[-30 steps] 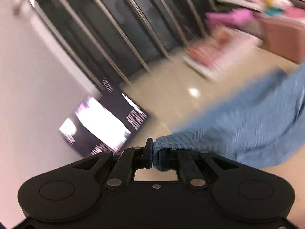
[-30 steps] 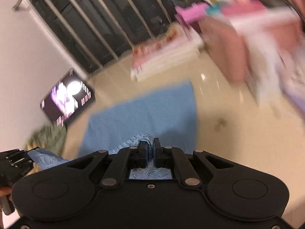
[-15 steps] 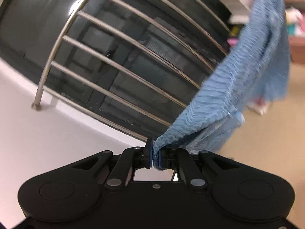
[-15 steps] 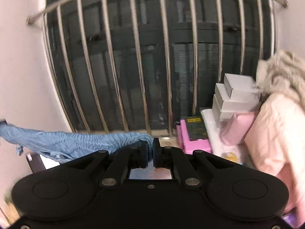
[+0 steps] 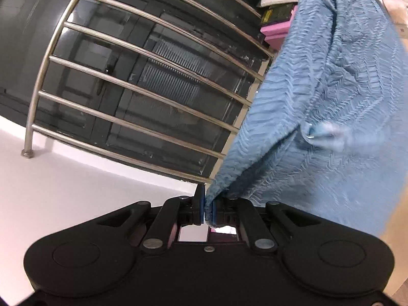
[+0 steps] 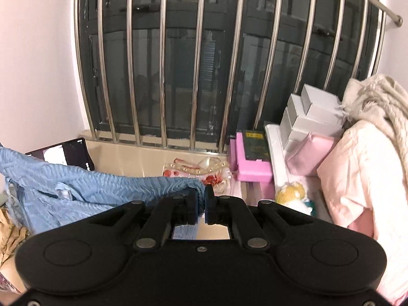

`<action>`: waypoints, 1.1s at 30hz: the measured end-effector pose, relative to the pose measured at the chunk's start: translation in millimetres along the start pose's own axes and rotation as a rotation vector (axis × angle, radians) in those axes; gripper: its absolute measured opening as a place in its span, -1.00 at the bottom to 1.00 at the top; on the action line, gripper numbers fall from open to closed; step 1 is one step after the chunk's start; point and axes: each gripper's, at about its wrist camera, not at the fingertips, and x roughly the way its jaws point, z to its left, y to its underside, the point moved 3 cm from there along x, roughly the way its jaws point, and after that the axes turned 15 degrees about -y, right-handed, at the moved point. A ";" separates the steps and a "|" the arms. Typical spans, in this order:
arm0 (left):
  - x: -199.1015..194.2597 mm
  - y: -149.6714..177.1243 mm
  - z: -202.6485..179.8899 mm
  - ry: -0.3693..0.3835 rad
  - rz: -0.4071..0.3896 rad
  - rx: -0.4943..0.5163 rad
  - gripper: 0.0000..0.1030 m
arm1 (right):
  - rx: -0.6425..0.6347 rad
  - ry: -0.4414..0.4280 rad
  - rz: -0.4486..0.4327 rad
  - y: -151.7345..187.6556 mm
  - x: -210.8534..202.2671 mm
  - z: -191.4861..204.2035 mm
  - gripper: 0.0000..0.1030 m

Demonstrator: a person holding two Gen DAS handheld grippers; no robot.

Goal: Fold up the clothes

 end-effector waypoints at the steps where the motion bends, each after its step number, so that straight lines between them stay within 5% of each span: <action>1: 3.8 0.7 -4.8 0.000 0.002 0.006 -0.88 | 0.005 -0.001 0.008 1.5 5.5 -1.2 -0.93; 8: 52.5 -4.8 -20.0 -0.082 0.036 0.047 -0.88 | 0.040 0.016 0.016 -6.6 53.7 -7.6 -0.93; 14: 60.3 -10.1 21.8 -0.097 0.031 -0.147 -0.88 | 0.018 0.014 -0.115 -37.7 36.0 -7.0 -0.93; 19: 43.0 16.2 18.7 -0.013 0.024 -0.280 -0.88 | -0.102 0.003 -0.138 -16.5 14.1 5.5 -0.93; 23: 23.5 49.7 -45.5 0.097 0.090 -0.275 -0.88 | -0.153 -0.044 -0.068 44.9 19.8 13.0 -0.93; 27: 5.1 86.7 -136.8 0.260 0.156 -0.260 -0.88 | -0.122 -0.107 0.041 141.4 46.3 10.6 -0.93; 33: -3.7 126.9 -247.8 0.442 0.275 -0.232 -0.88 | 0.092 -0.184 0.251 292.9 107.8 -11.0 -0.93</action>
